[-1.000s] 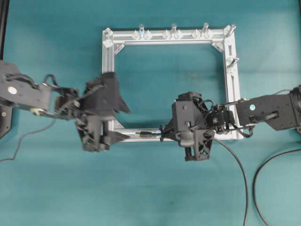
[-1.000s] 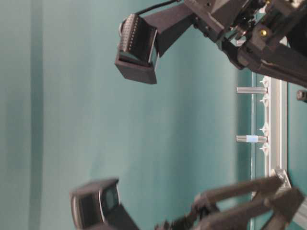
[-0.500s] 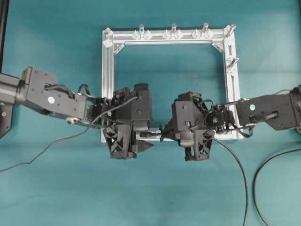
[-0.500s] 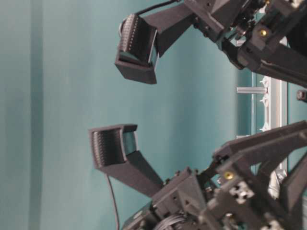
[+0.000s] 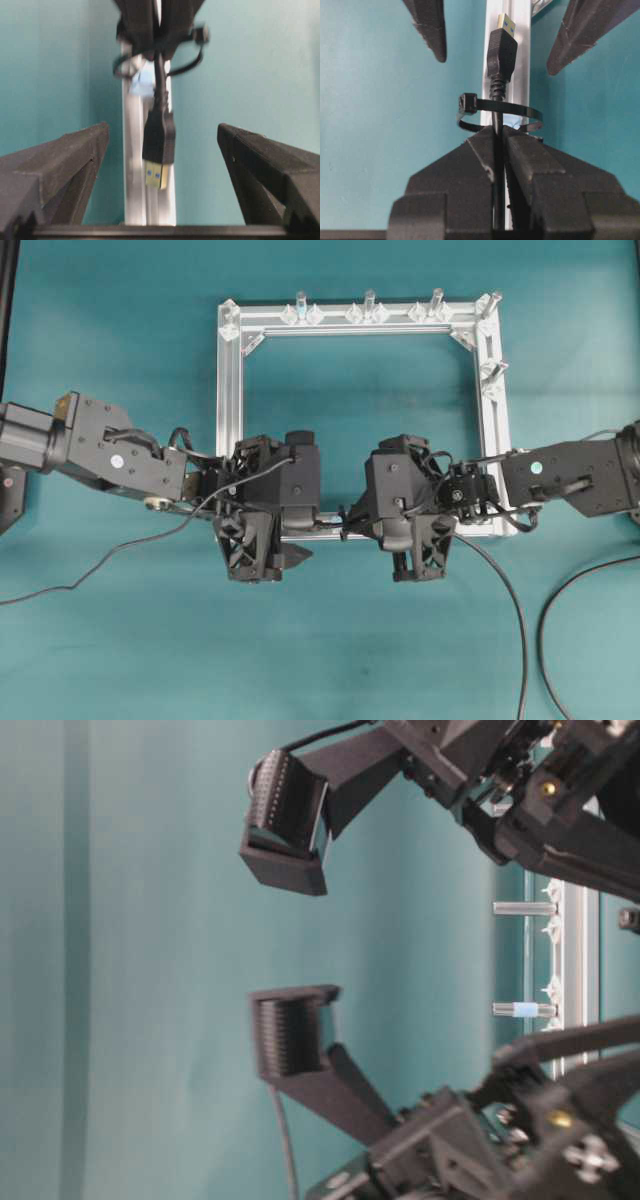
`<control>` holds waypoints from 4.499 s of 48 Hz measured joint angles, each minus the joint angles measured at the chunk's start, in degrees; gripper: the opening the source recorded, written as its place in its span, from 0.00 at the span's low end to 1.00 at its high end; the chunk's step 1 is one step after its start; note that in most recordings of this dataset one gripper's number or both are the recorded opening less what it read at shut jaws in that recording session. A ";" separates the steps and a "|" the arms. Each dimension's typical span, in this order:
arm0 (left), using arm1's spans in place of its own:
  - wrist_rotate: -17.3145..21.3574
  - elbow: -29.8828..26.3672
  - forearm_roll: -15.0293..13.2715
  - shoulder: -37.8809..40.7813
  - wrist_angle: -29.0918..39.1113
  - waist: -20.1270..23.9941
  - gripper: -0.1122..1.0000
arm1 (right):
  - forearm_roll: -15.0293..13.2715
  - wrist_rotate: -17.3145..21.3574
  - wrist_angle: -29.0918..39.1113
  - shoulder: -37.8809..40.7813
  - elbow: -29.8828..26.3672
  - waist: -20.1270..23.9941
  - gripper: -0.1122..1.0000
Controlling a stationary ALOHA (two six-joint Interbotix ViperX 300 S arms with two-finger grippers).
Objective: Insert the wire through the string loop located in the center.
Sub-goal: 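Close the left gripper on the USB connector beside the loop, then open the right gripper and pull the cable leftward through the loop with the left gripper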
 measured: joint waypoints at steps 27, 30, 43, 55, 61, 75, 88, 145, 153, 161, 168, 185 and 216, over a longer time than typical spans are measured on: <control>0.35 0.09 0.53 0.26 -1.76 0.09 0.48 | 0.00 0.00 -0.09 0.00 0.00 0.00 0.16; 0.44 0.09 0.53 0.26 -2.02 0.09 0.32 | -0.09 0.00 0.00 0.00 0.00 0.00 0.16; 0.79 0.18 0.53 0.26 -2.55 0.00 0.28 | -0.09 -0.09 0.00 0.00 0.00 0.09 0.16; 0.79 0.35 0.53 0.18 -2.72 0.00 0.28 | -0.09 0.00 0.00 0.00 0.00 0.00 0.16; 0.79 0.44 0.53 0.18 -2.72 0.09 0.28 | -0.09 -0.09 -0.09 0.00 0.00 0.00 0.16; 0.79 0.44 0.53 0.26 -2.72 0.00 0.28 | -0.18 -0.18 -0.09 0.00 0.00 0.00 0.16; 0.79 0.35 0.53 0.18 -2.72 0.00 0.28 | -0.18 -0.18 0.00 -0.44 0.00 0.00 0.17; 0.62 4.57 0.53 -2.64 -1.41 0.09 0.28 | -0.26 -0.18 5.36 -2.64 0.00 0.00 0.80; 0.62 8.53 0.53 -6.24 -1.05 0.09 0.28 | -0.18 -0.26 5.63 -2.72 0.00 0.00 0.80; 0.18 11.78 0.53 -9.40 -0.62 0.09 0.28 | -0.26 -0.26 5.71 -2.72 0.35 0.00 0.80; -0.70 14.06 0.53 -11.51 -0.26 0.09 0.28 | -0.26 -0.26 5.71 -3.08 0.70 0.00 0.80; -1.93 19.69 0.44 -17.23 0.18 0.00 0.28 | -0.26 -0.18 5.71 -3.60 1.23 0.00 0.80; -5.27 27.25 0.44 -26.54 2.90 -0.09 0.28 | -0.26 -0.18 5.71 -3.60 1.23 0.00 0.80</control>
